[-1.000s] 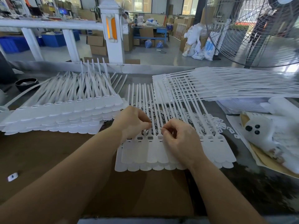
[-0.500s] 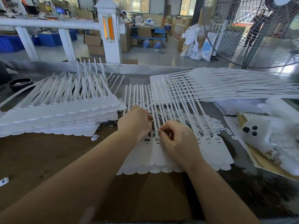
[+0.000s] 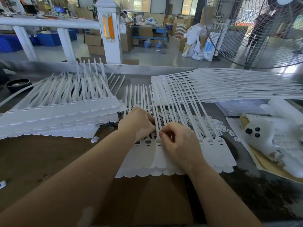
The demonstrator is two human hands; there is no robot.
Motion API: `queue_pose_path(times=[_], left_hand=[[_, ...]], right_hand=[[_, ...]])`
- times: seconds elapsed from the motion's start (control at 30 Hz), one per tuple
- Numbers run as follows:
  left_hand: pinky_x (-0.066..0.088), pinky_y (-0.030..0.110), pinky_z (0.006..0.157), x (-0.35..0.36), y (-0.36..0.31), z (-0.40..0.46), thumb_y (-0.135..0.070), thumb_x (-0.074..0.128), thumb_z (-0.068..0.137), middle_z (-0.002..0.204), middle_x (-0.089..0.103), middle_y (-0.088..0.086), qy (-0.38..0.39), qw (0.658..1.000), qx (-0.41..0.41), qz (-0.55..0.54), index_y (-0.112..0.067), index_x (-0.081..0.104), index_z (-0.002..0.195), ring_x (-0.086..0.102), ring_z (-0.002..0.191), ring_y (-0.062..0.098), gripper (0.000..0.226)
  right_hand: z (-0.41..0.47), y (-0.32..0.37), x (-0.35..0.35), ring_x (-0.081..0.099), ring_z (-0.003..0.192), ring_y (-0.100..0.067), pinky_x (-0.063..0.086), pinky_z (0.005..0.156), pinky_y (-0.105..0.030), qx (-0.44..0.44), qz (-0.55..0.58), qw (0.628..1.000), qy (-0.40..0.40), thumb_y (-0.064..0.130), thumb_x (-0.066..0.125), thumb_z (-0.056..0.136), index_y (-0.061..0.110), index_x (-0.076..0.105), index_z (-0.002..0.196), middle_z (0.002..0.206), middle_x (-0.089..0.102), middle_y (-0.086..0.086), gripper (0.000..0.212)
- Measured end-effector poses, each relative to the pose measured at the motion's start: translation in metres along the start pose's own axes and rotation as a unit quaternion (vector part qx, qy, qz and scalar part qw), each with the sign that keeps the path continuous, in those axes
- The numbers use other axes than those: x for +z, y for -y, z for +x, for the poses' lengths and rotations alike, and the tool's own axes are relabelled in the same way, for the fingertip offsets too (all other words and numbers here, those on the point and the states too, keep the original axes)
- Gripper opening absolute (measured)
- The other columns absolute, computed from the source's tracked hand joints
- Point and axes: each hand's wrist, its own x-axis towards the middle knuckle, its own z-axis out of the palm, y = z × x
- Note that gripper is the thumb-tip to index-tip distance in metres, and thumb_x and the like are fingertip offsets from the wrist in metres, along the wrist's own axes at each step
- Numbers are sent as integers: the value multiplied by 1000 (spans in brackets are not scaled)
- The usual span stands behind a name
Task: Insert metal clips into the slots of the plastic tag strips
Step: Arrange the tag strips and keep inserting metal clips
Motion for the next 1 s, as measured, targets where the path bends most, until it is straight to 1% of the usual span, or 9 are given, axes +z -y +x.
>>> queue_pose_path(times=[0.1,0.2,0.33,0.4,0.47,0.6,0.73,0.83,1.0], left_hand=[[56,34,71,1,-1,-1,-20,60,82,107,61,-2,-22,1000,6,-3,-33,71,90,60,67,18,19],[55,35,71,5,-1,0,-19,59,84,98,62,-1,-39,999,3,-7,-31,71,91,57,66,17,18],[53,31,67,6,-1,2,-18,59,85,72,57,-8,-39,999,-8,-19,-30,69,87,53,61,16,16],[53,30,67,5,-1,2,-17,58,85,70,56,-11,-36,999,-10,-19,-31,68,85,54,62,16,16],[55,34,72,6,-2,1,-18,58,86,77,60,-7,-36,999,-9,-14,-29,68,86,59,68,18,16],[53,40,82,8,-3,1,-21,57,88,108,61,1,-40,999,-5,5,-27,69,92,63,85,22,14],[53,36,80,6,1,1,-24,63,84,91,62,-5,-31,998,-1,-46,-30,71,94,58,73,15,14],[50,40,89,4,4,0,-31,68,82,107,66,-1,-12,997,-3,-80,-30,69,106,63,87,18,25],[46,43,96,7,3,0,-35,73,78,116,65,-2,-5,997,-19,-72,-31,70,104,60,102,19,27]], right_hand=[[0,0,0,44,67,3,30,60,-9,0,-1,1000,0,19,59,87,20,59,79,71,50,15,8],[0,0,-1,44,68,4,30,60,-9,2,-4,1000,1,20,59,87,21,58,79,70,49,17,9],[0,-1,0,44,69,3,31,61,-9,3,-3,1000,5,20,58,87,19,60,80,72,50,15,7],[0,-1,0,45,69,1,31,61,-10,3,-5,1000,7,20,58,88,19,60,81,73,52,14,7],[0,-1,0,45,69,1,32,61,-11,3,-4,1000,8,21,58,88,19,61,81,73,53,13,7],[0,-1,0,45,69,1,31,61,-10,2,-4,1000,9,21,58,88,19,61,82,73,53,13,7],[0,-1,0,44,67,3,29,59,-9,6,-3,1000,-1,20,59,87,19,60,79,69,49,17,8],[0,-1,1,44,66,4,29,59,-9,5,-4,1000,-7,19,59,87,19,61,79,69,48,17,8],[0,-1,1,43,66,3,29,59,-10,5,-5,1000,-6,20,59,87,19,60,79,68,47,17,8]])
